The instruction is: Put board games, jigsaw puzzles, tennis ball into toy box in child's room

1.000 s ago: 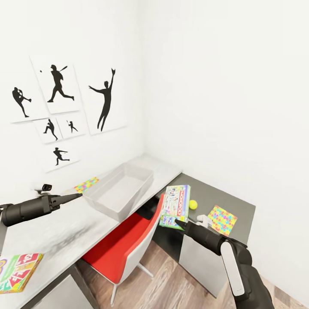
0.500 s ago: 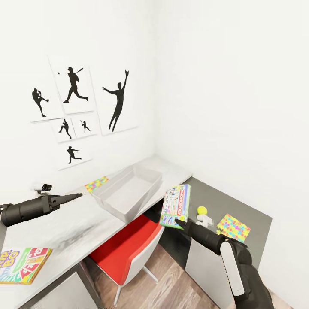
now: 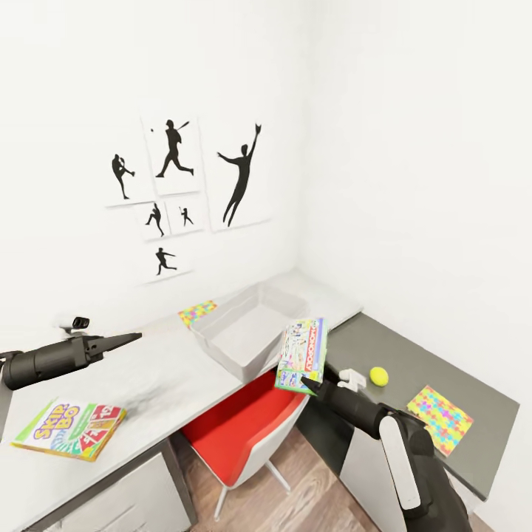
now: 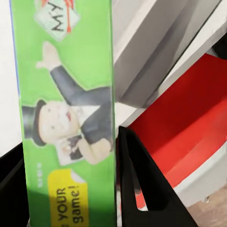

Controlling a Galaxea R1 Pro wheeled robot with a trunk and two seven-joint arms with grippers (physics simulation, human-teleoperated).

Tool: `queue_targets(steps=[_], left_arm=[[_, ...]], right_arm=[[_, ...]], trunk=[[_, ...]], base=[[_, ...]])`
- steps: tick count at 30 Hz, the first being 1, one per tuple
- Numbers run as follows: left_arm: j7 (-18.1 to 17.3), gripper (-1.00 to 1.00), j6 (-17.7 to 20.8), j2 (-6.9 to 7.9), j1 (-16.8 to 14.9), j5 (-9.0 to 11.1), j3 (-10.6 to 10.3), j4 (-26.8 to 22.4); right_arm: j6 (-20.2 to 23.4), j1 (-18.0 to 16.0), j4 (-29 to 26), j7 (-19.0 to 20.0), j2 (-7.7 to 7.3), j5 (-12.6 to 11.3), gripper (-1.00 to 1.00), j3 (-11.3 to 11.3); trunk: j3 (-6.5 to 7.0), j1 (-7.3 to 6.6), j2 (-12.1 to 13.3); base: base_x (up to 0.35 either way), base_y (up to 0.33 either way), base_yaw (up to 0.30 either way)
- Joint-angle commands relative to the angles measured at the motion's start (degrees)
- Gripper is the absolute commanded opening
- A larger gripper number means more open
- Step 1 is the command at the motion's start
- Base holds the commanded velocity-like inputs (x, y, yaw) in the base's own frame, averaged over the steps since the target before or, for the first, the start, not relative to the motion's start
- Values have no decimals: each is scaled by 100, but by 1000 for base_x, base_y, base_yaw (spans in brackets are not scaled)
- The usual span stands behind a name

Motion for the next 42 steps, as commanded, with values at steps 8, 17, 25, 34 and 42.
queue_targets(steps=[8, 17, 25, 34, 42], left_arm=[[-26, 100, 61, 0, -7, -8, 1, 1], [-26, 100, 61, -7, -7, -8, -2, 1], [-26, 100, 61, -8, -7, -8, -2, 1], [-26, 100, 57, -2, -6, -8, 3, 1], [-26, 100, 15, 0, -2, -1, 6, 1]], right_arm=[[43, -6, -4, 29, 3, -10, -100, -19], [43, -6, 2, 34, 0, -9, -100, -19], [-47, 2, -5, 84, 0, -18, -100, -21], [-566, -6, 85, 47, -7, 38, -100, -19], [-538, -6, 95, 53, -7, -27, -100, -33]], trunk=[[-9, 4, -12], [-9, 4, -12], [-9, 4, -12], [-9, 4, -12], [-9, 4, -12]], base=[[117, -133, 283], [224, -193, 289], [235, -180, 150], [125, -111, 6], [5, -5, 3]])
